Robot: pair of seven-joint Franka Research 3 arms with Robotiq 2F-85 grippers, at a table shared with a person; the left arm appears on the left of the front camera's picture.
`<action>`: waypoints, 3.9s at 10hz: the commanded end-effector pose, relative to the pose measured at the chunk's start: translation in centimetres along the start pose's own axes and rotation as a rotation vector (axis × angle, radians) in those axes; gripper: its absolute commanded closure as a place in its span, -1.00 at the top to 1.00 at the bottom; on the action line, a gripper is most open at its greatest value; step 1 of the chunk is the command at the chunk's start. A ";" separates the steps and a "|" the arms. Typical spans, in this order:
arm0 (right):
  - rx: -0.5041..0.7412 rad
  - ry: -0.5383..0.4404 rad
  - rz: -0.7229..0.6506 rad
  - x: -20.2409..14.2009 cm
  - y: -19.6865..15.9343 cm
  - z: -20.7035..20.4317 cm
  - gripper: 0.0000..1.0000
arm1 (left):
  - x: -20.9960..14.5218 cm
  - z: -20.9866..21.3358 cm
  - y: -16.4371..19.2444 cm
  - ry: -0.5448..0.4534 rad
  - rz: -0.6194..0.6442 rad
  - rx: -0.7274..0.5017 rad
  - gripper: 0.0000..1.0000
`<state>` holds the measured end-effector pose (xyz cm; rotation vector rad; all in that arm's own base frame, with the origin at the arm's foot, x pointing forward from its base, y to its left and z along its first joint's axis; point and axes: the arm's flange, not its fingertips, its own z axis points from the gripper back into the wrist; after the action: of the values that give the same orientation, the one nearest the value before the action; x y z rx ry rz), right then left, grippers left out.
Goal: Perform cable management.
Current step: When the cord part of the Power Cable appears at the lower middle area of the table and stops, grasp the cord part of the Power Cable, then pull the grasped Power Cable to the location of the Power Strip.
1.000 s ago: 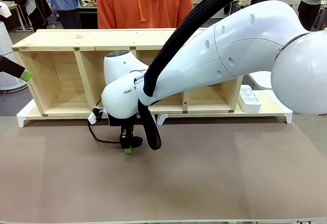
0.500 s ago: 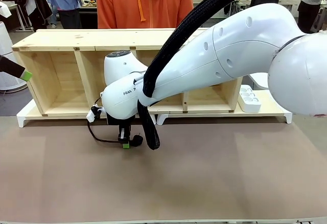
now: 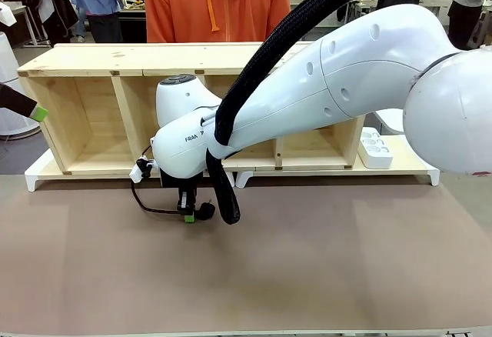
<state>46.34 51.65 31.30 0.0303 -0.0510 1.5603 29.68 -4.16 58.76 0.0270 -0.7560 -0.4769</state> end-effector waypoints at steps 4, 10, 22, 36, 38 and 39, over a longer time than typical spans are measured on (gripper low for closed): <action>0.000 0.001 0.000 0.0 0.0 0.0 -1.00 | 0.0 -0.1 0.1 -0.001 0.001 0.001 1.00; 0.000 0.001 0.000 0.0 0.0 0.0 -1.00 | 0.0 -0.1 0.1 -0.001 0.001 0.001 1.00; -0.030 -0.007 -0.135 -4.0 5.9 4.7 -0.70 | 0.0 -0.1 0.1 -0.001 0.001 0.001 1.00; -0.176 -0.057 -0.523 -21.4 20.6 11.9 -0.70 | 0.0 -0.1 0.1 -0.001 0.001 0.001 1.00; -0.177 -0.062 -0.536 -22.1 21.3 11.8 -0.70 | 0.0 -0.1 0.1 -0.001 0.001 0.001 1.00; -0.175 -0.066 -0.518 -21.4 20.8 11.6 -0.70 | 0.0 -0.1 0.1 -0.001 0.001 0.001 1.00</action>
<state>25.42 29.60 41.94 -0.0645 -0.2278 1.0358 29.68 -4.14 58.76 0.0267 -0.7559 -0.4765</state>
